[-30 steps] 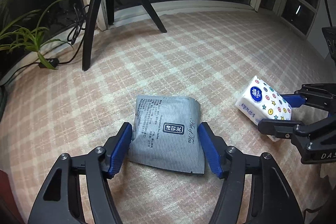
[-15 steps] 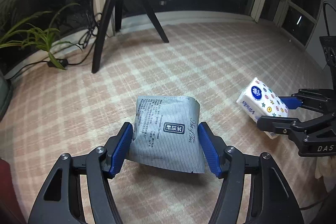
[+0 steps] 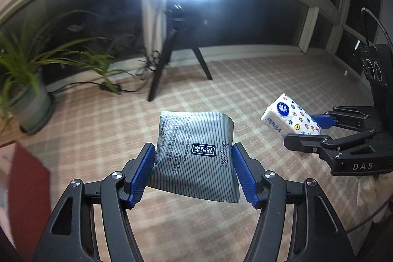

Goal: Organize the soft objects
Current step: 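Lift and carry the polka-dot pack with the right gripper while the left gripper carries the sachet to the box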

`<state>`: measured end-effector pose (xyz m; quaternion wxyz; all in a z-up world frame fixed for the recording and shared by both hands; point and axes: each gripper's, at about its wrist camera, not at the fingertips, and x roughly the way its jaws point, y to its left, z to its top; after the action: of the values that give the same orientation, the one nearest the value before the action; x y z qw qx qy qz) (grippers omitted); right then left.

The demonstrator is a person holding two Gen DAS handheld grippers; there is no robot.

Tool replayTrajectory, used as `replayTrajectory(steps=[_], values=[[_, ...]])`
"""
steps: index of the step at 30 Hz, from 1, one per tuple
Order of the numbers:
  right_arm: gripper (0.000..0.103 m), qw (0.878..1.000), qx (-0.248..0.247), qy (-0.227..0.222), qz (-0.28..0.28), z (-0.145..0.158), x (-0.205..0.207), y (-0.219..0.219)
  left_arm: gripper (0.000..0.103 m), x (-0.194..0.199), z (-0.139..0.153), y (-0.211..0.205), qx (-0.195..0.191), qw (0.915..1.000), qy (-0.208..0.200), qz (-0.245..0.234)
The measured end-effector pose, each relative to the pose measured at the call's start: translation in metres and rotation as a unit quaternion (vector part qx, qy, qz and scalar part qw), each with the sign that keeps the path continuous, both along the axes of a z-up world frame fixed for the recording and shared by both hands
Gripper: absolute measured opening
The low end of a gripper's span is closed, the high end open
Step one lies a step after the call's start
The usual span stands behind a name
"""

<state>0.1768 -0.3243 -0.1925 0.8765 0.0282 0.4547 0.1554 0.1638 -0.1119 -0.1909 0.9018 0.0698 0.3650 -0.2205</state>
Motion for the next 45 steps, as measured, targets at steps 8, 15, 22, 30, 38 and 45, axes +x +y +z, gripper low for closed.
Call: replayTrajectory(steps=[8,15,22,30,38,45], values=[[0.049,0.998,0.016,-0.023,0.05,0.03,-0.007,0.043,0.064,-0.04,0.035,0.047,0.0,0.9983,-0.03,0.051],[0.049,0.994,0.02,-0.041,0.102,0.053,-0.011,0.099,0.064,-0.057,0.059,0.105,0.005,0.994,-0.039,0.102],[0.049,0.988,0.025,-0.047,0.142,0.069,-0.01,0.161,0.064,-0.076,0.075,0.173,0.011,0.9864,-0.041,0.158],[0.049,0.982,0.028,-0.043,0.183,0.079,0.001,0.234,0.064,-0.087,0.083,0.245,0.018,0.9752,-0.043,0.216],[0.049,0.972,0.02,-0.034,0.23,0.079,0.019,0.305,0.064,-0.103,0.078,0.304,0.02,0.9625,-0.028,0.269],[0.049,0.963,0.021,0.001,0.269,0.062,0.043,0.358,0.064,-0.121,0.058,0.335,0.018,0.9532,-0.004,0.302]])
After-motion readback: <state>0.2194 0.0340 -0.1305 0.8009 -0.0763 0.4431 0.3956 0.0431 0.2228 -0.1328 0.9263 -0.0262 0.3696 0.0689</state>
